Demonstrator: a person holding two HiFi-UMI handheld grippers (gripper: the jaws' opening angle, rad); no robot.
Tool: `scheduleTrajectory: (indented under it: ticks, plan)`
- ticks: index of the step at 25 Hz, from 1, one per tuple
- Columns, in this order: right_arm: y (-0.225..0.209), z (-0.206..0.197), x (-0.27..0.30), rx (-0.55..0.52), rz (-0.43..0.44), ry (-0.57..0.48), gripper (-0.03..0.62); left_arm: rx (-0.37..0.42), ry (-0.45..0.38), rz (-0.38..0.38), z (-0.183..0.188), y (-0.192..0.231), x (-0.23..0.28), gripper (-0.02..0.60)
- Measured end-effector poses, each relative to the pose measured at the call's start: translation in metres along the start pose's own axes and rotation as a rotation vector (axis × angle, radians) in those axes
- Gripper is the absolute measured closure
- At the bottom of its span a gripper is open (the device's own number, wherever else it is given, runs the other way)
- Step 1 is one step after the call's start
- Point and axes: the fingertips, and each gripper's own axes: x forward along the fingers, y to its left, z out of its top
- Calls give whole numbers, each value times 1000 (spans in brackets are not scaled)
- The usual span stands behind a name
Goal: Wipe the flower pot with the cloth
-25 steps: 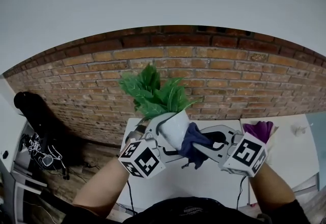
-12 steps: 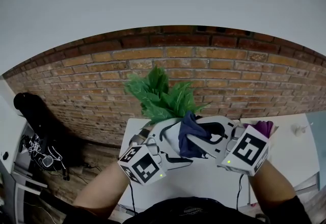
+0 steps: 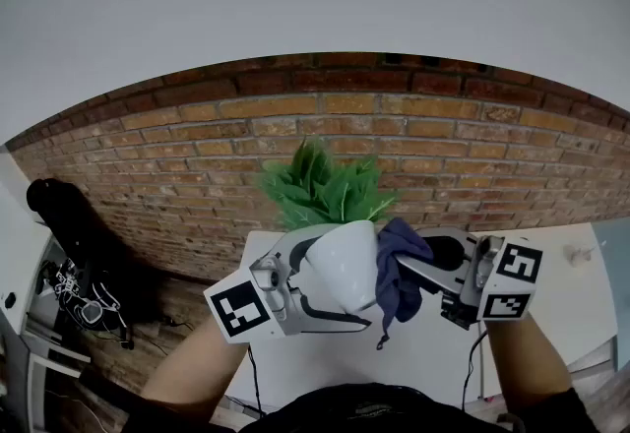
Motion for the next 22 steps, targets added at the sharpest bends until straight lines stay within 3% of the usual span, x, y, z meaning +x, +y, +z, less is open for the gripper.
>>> scheduleTrajectory:
  ticks: [3, 6, 9, 13, 17, 20, 22]
  plan:
    - [7, 7, 2, 104, 70, -78, 532, -15, -3, -9, 0, -1, 2, 25]
    - [27, 7, 11, 87, 152, -73, 533, 5, 38, -23, -10, -10, 15, 5]
    - [35, 1, 19, 44, 164, -45, 533, 11, 57, -16, -17, -12, 24, -9]
    - [33, 3, 16, 110, 183, -89, 533, 51, 88, 2, -15, -12, 25, -9]
    - [35, 8, 17, 37, 161, -58, 533, 101, 96, 5, -12, -9, 24, 7]
    - [23, 12, 13, -38, 99, -25, 533, 118, 75, -18, -5, -11, 21, 23]
    - [9, 14, 8, -30, 55, -26, 533, 103, 42, -45, 3, -16, 17, 26]
